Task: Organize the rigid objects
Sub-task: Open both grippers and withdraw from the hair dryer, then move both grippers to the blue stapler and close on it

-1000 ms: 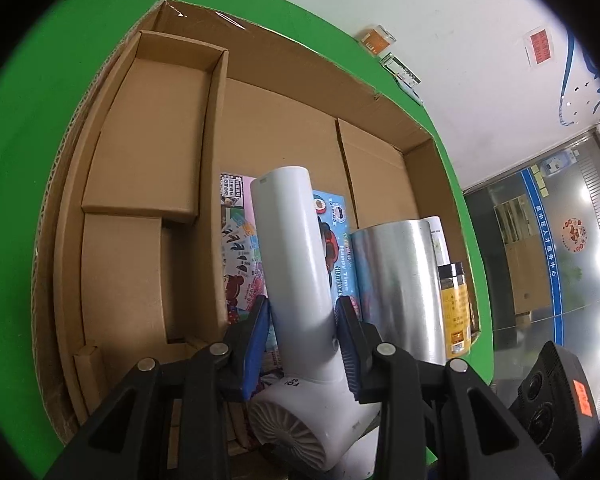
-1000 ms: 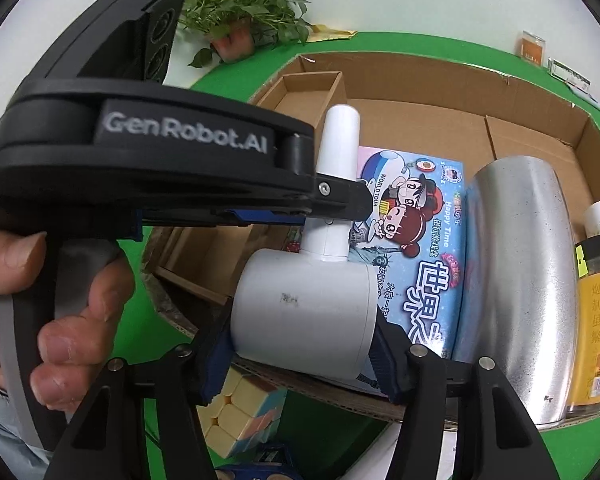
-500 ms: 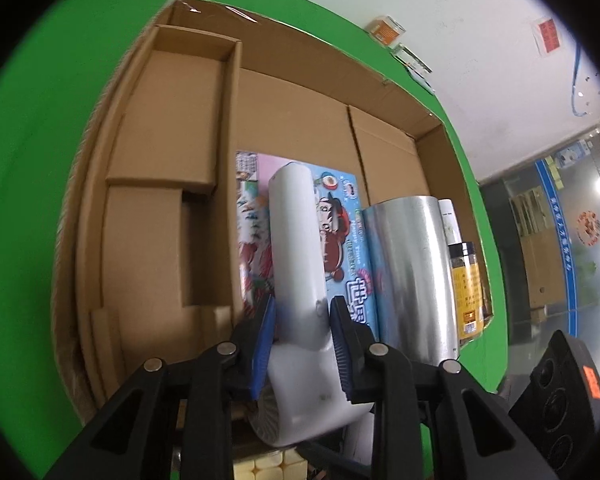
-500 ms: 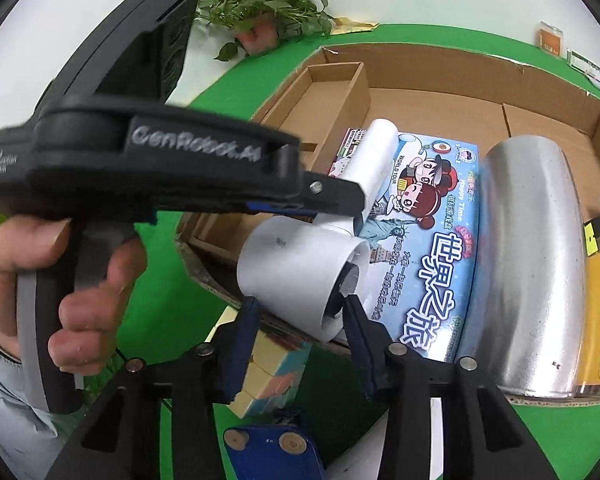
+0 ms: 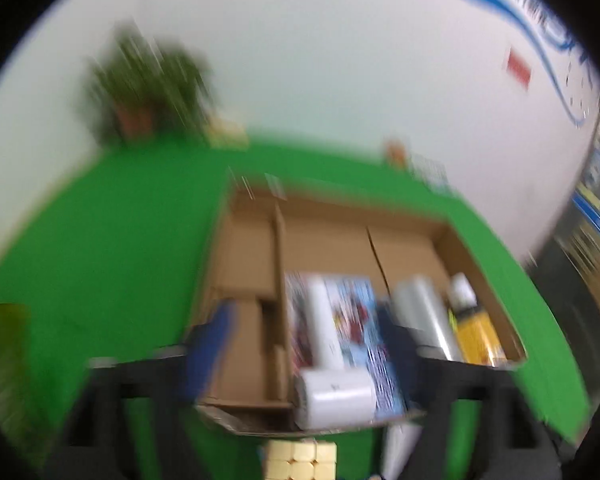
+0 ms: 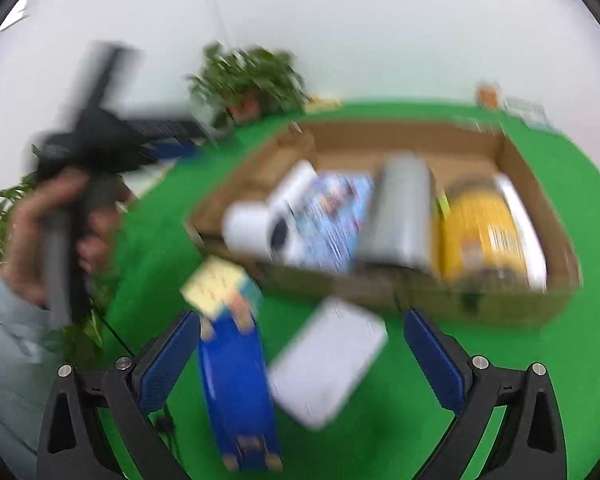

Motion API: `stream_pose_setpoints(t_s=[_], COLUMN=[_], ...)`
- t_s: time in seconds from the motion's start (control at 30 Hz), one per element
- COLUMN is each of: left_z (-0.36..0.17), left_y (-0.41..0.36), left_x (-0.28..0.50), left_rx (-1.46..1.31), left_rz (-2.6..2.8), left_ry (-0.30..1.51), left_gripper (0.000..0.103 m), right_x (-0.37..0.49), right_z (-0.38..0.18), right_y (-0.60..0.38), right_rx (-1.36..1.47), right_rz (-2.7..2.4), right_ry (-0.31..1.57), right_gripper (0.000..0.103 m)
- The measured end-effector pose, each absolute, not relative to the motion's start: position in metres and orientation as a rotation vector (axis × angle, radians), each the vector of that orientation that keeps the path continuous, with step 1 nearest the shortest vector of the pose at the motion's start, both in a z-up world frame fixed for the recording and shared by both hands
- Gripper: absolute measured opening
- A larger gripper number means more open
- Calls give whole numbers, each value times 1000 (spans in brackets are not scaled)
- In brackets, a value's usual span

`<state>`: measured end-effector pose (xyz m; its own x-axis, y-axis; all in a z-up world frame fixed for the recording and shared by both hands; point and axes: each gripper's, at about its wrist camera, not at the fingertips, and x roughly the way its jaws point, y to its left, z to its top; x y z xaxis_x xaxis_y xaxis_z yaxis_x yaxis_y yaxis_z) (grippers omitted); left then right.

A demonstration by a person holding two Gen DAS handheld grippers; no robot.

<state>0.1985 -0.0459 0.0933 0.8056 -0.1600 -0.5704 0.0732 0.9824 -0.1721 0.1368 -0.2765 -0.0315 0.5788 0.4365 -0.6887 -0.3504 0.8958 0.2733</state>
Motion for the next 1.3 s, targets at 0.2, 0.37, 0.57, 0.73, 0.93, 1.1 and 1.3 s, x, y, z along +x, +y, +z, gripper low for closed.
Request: stream_pose_setpoints(t_s=[0.2, 0.37, 0.57, 0.73, 0.93, 1.1, 1.3], left_z=[84, 36, -4, -27, -15, -8, -28], left_y=[-60, -53, -51, -57, -70, -86, -121], left_x=[116, 99, 80, 82, 67, 55, 62], left_rx=[-98, -239, -377, -439, -392, -407, -440], left_rz=[-98, -169, -252, -323, -369, -472, -584], left_ry=[544, 753, 876, 979, 967, 957, 1047], left_gripper=[103, 103, 102, 79, 77, 77, 77], right_x=[144, 113, 70, 72, 65, 53, 16], right_z=[-89, -90, -109, -119, -118, -138, -118], right_y=[-298, -270, -243, -223, -245, -321, -372], right_rx=[313, 169, -63, -124, 25, 504, 330], right_rz=[415, 596, 611, 560, 612, 759, 566], right_ry=[1087, 1001, 924, 941, 1007, 1184, 1056], right_gripper=[82, 82, 77, 49, 48, 48, 69])
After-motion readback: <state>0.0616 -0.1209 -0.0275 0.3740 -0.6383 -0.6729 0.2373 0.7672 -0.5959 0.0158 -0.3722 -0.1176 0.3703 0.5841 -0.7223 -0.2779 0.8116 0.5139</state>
